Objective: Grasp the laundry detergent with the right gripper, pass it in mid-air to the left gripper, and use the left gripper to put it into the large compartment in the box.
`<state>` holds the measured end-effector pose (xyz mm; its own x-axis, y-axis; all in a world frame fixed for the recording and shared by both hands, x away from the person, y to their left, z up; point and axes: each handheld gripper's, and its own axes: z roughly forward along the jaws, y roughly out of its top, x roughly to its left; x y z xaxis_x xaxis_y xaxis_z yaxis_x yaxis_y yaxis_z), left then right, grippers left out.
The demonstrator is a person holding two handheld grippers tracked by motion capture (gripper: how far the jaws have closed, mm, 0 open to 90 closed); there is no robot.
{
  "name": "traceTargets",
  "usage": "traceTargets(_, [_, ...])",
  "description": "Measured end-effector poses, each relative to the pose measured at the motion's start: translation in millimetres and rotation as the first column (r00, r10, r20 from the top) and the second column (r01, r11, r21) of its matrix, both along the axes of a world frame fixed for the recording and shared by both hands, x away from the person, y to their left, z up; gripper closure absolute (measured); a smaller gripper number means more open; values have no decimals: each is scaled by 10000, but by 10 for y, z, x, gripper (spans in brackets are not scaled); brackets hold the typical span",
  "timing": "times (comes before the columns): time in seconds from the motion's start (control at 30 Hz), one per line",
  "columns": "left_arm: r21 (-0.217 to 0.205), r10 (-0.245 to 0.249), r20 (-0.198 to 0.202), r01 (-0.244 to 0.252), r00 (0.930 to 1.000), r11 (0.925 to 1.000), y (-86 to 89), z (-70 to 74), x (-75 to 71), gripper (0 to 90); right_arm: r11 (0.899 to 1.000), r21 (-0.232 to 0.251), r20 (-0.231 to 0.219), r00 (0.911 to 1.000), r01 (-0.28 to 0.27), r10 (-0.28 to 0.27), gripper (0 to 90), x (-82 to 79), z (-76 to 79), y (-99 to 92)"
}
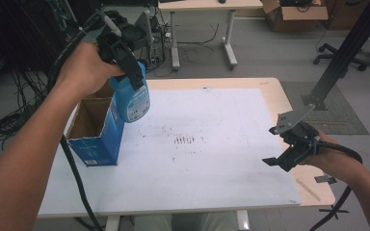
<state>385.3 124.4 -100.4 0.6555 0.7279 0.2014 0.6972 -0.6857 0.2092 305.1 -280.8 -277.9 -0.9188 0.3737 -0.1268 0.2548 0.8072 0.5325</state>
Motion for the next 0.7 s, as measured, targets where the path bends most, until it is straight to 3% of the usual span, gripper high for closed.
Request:
traceTargets(0.03, [-29,320,63,-320,9995,9995,41,45,9,377,10000,-47,-20,10000,6,-6,40,-5,-7,-16])
traceTargets(0.17, [-97,779,111,-778,9969,9969,104,107,15,377,10000,-91,9,10000,4,-4,39,-6,-7,-33])
traceTargets(0.3, [-201,1417,240,-1413,9896,9898,190,173,15,377,10000,-49,30,10000,8,-8,40,1,0,-45])
traceTargets(0.37, [-347,1873,316,-1862,9818,9819,276,218,20,377,10000,-68,27,10000,-1,2,40,8,3,-41])
traceTargets(0.4, [-347,1873,316,-1862,9818,9819,276,218,20,377,10000,-68,27,10000,-1,2,40,8,3,-41])
traceTargets(0.6, [-432,2868,390,-2851,9572,9575,463,273,33,377,10000,-62,60,10000,-23,23,40,37,12,-31])
traceTargets(0.63, [-552,3224,396,-3201,9458,9458,527,282,36,377,10000,-79,52,10000,-22,22,40,44,9,-25])
traceTargets(0.7, [-561,3345,386,-3322,9416,9415,558,286,37,377,10000,-91,53,10000,-28,29,40,46,9,-22])
